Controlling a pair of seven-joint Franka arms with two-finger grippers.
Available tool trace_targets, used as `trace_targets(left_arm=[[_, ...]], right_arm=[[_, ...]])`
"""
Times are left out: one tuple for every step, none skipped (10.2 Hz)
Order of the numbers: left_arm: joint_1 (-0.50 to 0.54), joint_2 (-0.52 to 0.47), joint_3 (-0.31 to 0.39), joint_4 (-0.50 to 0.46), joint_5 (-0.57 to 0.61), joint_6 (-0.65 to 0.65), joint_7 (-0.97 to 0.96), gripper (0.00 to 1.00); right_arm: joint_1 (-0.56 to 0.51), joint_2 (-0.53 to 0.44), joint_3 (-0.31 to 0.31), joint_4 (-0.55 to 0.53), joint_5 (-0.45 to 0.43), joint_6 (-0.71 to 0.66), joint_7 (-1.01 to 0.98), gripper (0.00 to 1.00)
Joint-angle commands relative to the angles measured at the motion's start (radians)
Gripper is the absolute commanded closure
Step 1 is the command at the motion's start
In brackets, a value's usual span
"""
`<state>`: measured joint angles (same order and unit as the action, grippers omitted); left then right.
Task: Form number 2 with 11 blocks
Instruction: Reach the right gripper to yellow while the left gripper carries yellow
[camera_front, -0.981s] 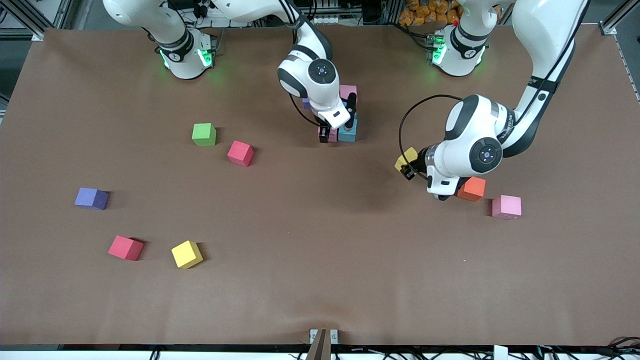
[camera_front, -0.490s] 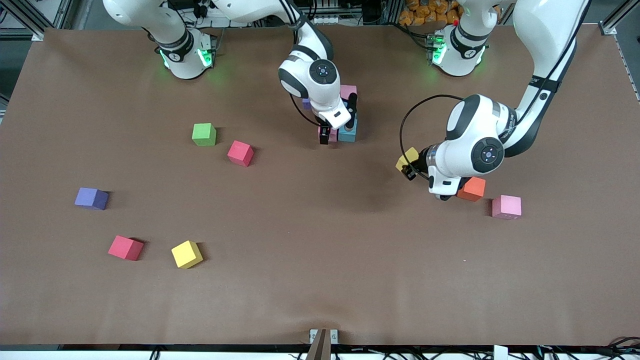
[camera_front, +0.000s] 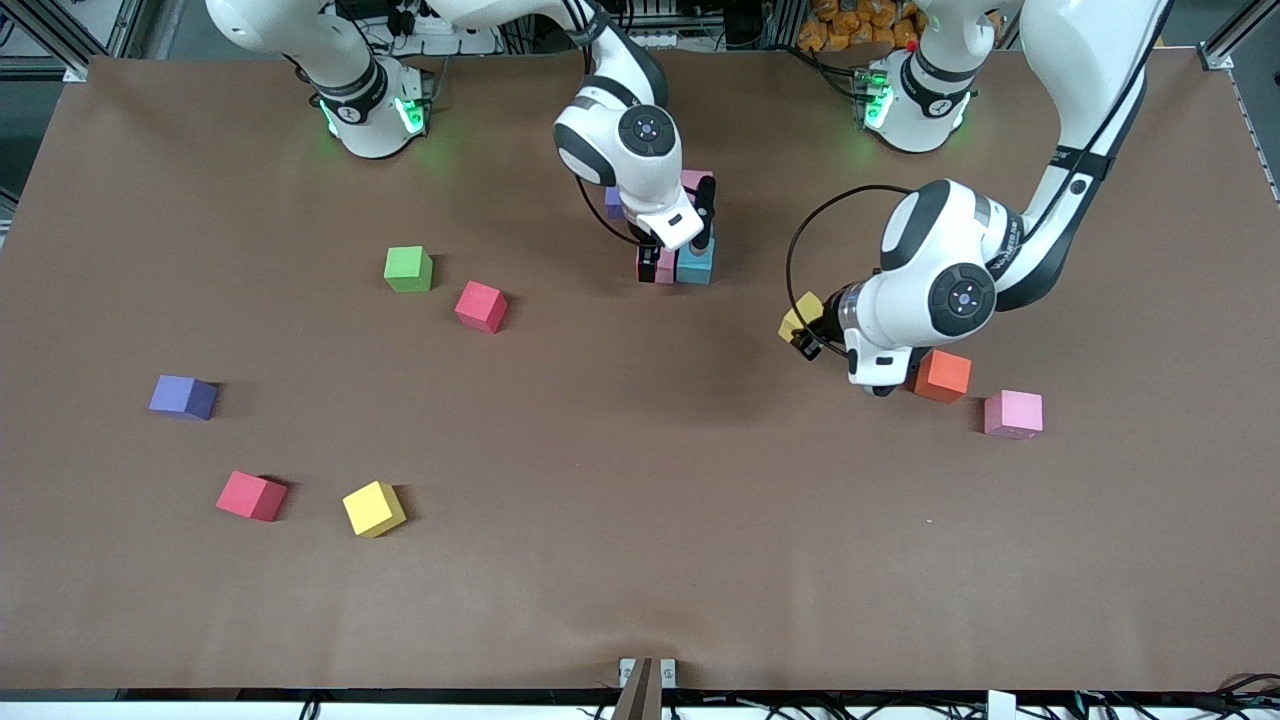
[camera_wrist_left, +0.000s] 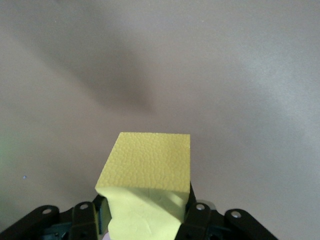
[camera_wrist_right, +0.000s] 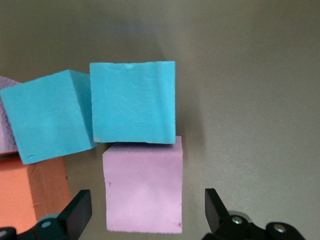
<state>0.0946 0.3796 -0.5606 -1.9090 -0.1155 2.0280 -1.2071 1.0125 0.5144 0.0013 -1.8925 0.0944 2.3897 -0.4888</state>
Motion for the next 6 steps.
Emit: trace_targets(left_arm=[[0.005, -0.027, -0.021, 0.007, -0.023, -0.023, -0.063, 0.81], [0.005, -0.030, -0.022, 0.005, -0.023, -0.023, -0.080, 0.81], [0.005, -0.037, -0.030, 0.005, -0.023, -0.023, -0.104, 0.81], [0.007, -0.042, -0.042, 0.007, -0.023, -0.023, -0.138, 0.81], [0.008, -0.044, -0.056, 0.007, -0.023, -0.023, -0.176, 0.82], [0.005, -0.042, -0.074, 0.017, -0.023, -0.023, -0.224, 0.83]], right_arm=[[-0.021, -0.074, 0.003, -0.065, 0.005, -0.007, -0.027, 0.00], [-0.038, -0.120, 0.003, -0.100, 0.005, -0.009, -0.039, 0.00], [-0.058, -0.176, 0.003, -0.132, 0.005, -0.039, -0.042, 0.00], [-0.098, -0.226, 0.003, -0.135, 0.005, -0.117, -0.045, 0.00], [-0.148, -0.275, 0.002, -0.137, 0.005, -0.180, -0.045, 0.00], [-0.210, -0.316, 0.002, -0.135, 0.004, -0.235, -0.045, 0.00]])
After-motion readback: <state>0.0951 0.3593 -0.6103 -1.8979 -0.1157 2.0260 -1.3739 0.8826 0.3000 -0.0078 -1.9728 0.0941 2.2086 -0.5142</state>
